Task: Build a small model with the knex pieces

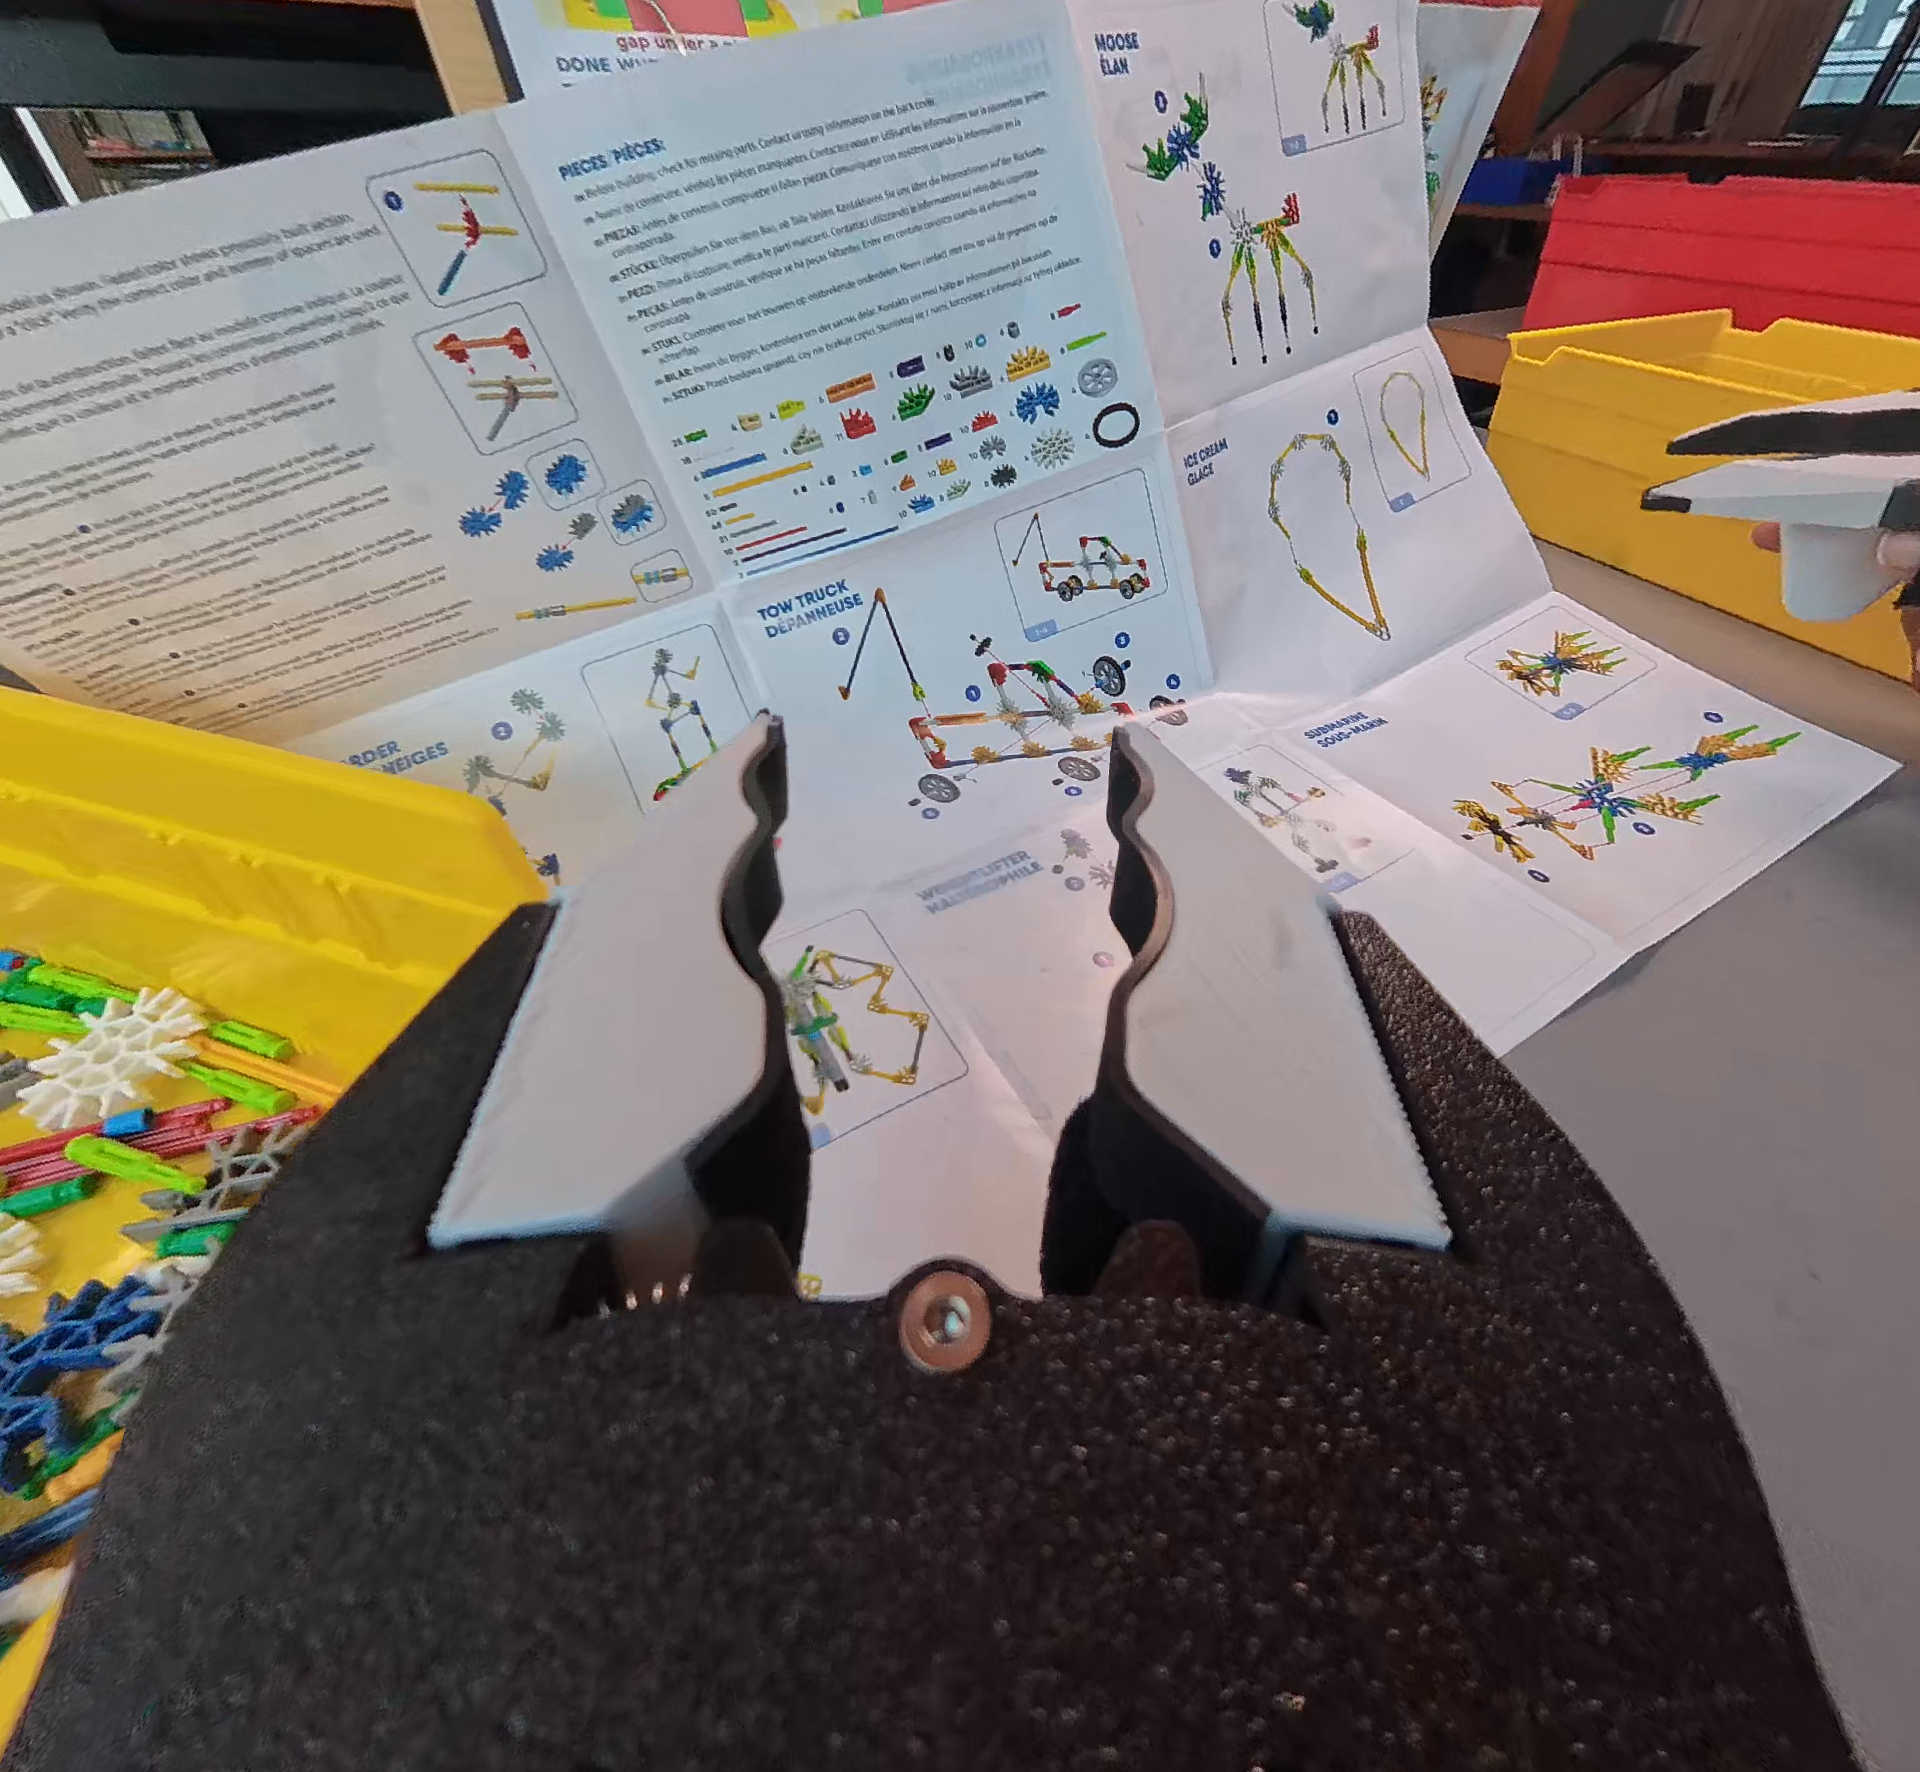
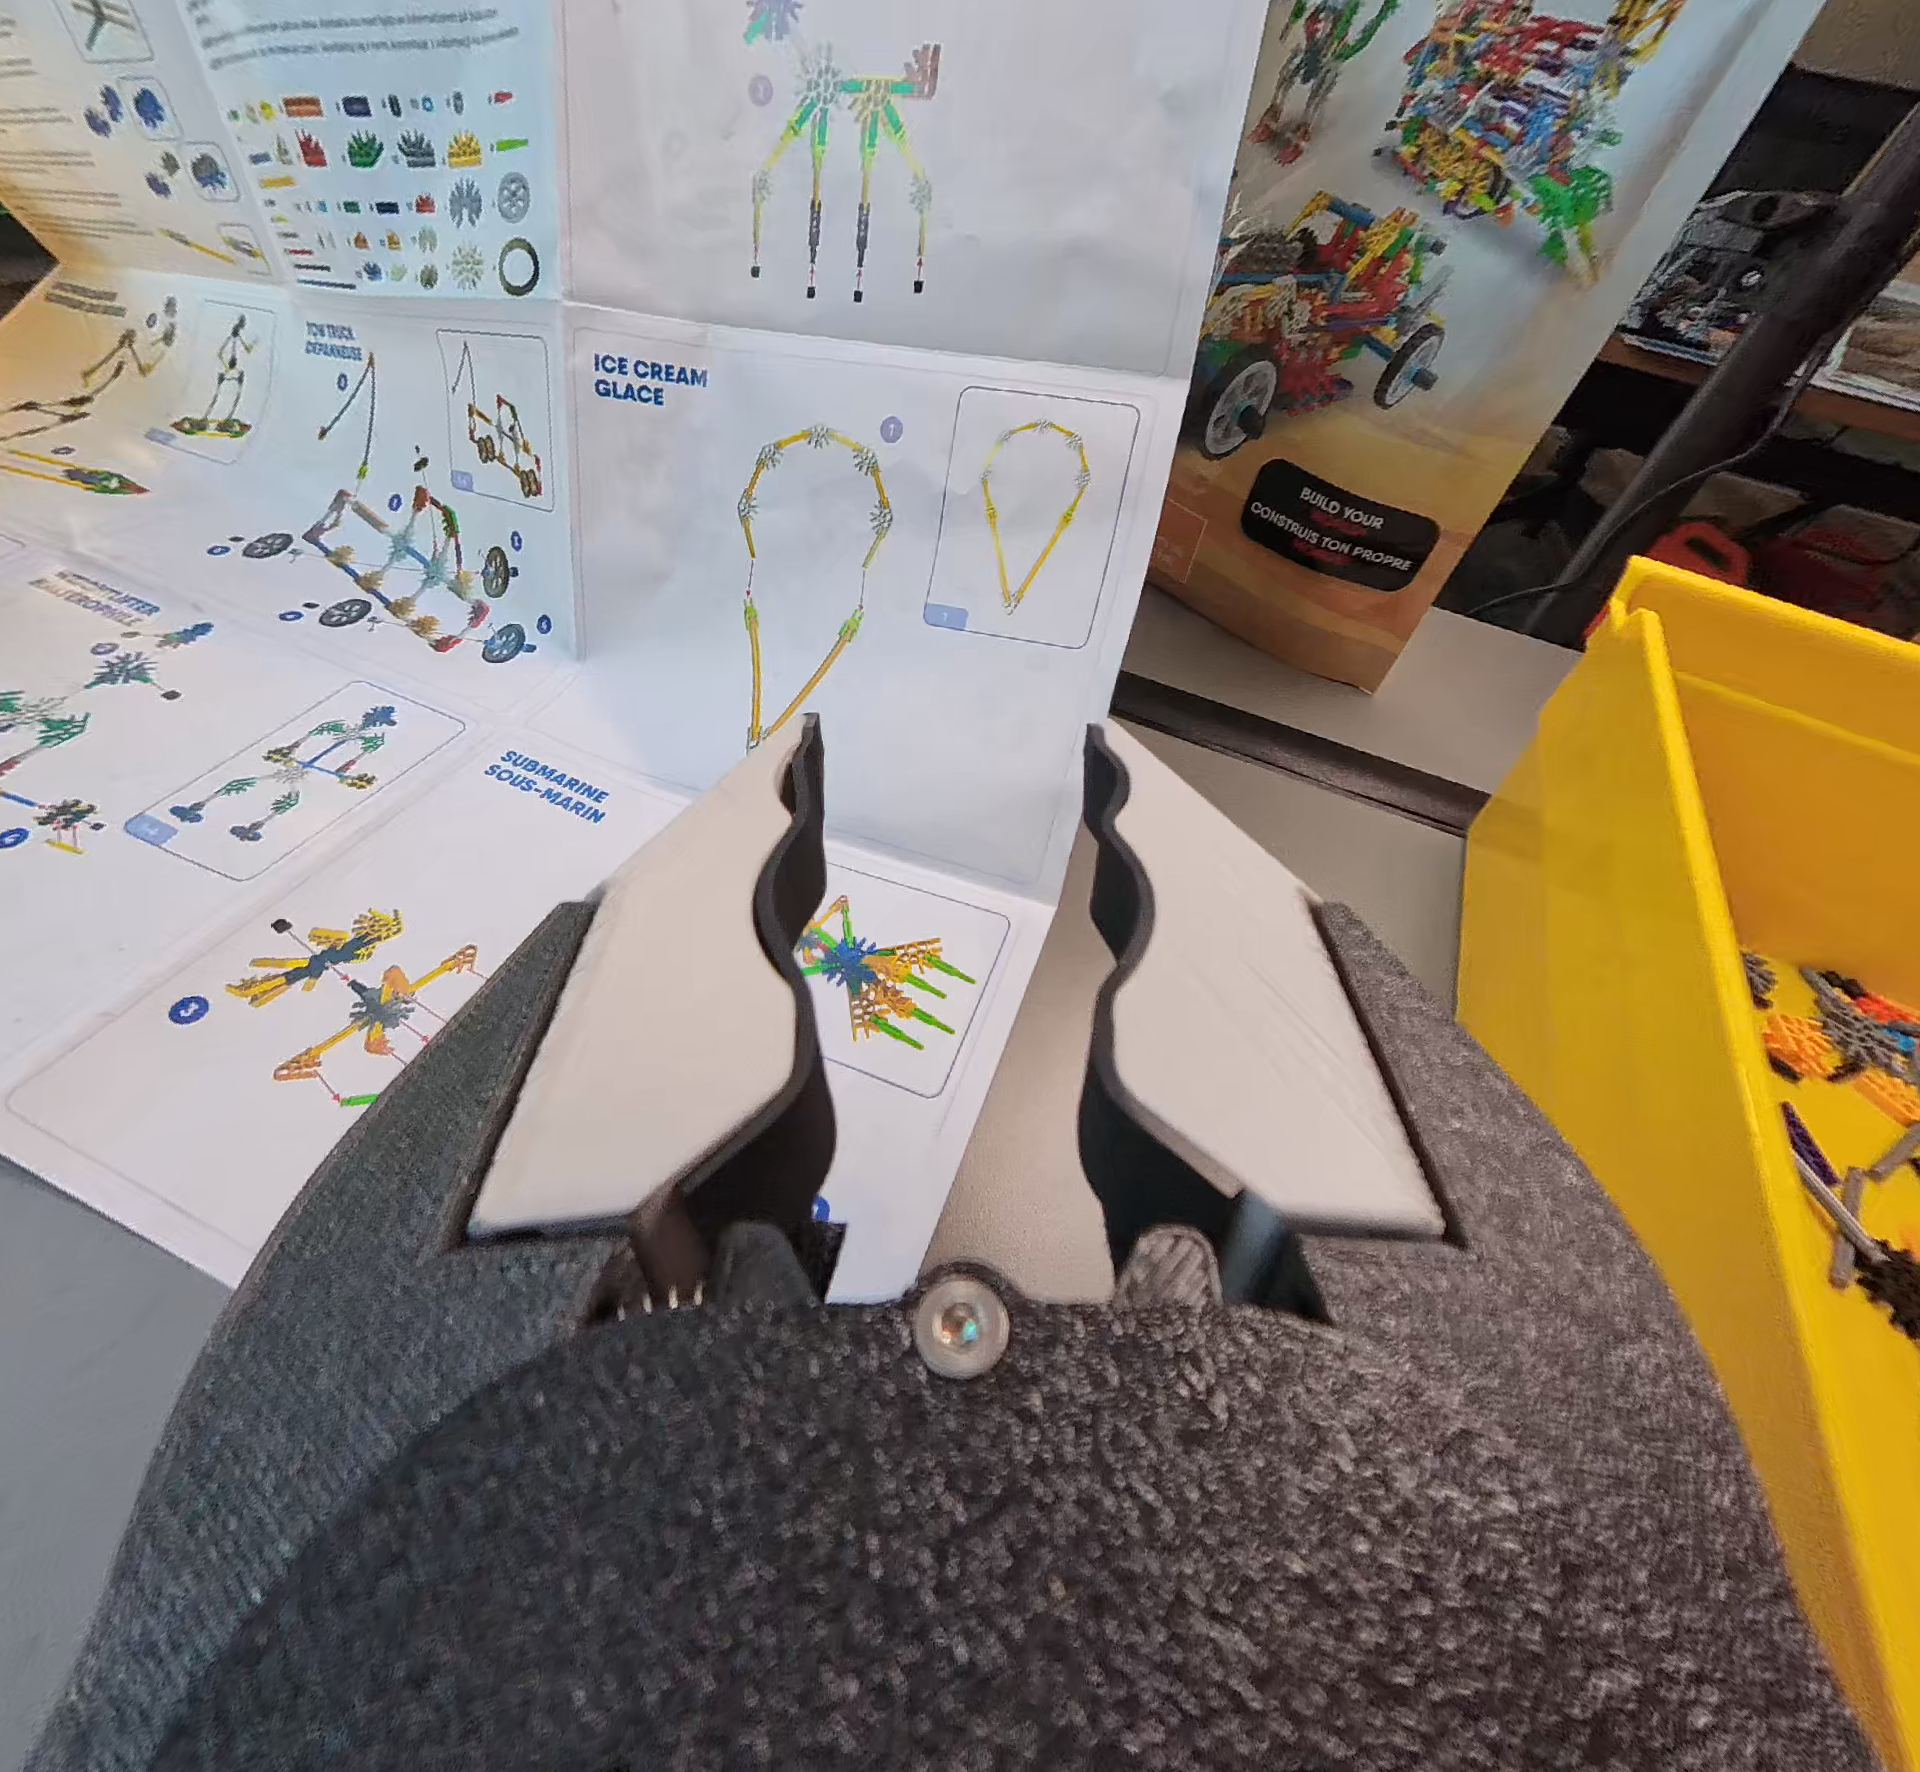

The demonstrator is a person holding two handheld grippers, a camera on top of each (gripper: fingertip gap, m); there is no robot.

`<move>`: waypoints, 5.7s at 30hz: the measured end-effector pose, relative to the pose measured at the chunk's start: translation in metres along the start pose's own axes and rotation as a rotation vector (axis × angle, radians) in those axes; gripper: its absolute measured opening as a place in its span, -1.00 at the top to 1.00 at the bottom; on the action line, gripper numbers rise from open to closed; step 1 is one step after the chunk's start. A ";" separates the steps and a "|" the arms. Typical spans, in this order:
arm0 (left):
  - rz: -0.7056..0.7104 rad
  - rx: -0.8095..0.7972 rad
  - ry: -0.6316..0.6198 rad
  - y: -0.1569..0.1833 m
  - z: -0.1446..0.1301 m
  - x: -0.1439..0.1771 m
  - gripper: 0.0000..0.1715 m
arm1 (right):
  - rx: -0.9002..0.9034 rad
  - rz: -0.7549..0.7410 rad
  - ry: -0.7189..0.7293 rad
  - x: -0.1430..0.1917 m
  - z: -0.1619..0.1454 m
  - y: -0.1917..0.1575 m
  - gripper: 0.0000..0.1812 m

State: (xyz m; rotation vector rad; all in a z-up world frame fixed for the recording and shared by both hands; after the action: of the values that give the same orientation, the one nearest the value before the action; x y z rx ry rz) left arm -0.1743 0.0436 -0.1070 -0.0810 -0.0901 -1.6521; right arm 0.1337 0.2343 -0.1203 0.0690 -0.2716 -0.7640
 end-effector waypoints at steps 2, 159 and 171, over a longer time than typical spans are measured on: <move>0.025 0.018 0.003 -0.011 0.000 0.003 0.28 | 0.013 0.004 -0.005 -0.001 0.000 -0.002 0.45; -1.008 -0.611 -0.134 0.105 0.395 0.300 1.00 | -0.708 1.679 0.547 0.075 0.142 -0.112 0.90; -0.544 -0.261 -0.339 -0.049 0.266 0.186 1.00 | -0.343 1.013 0.449 0.097 0.157 0.008 1.00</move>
State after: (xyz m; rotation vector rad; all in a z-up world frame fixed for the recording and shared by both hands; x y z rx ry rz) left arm -0.2385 -0.1078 0.1772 -0.5779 -0.1638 -2.1730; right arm 0.1637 0.1783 0.0534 -0.2115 0.2588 0.2306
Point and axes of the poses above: each gripper's, where its closed fingertips meet, x back along the fingers, z out of its top, y = z × x across the jaws, the point moved 2 cm from there along x, back along the fingers
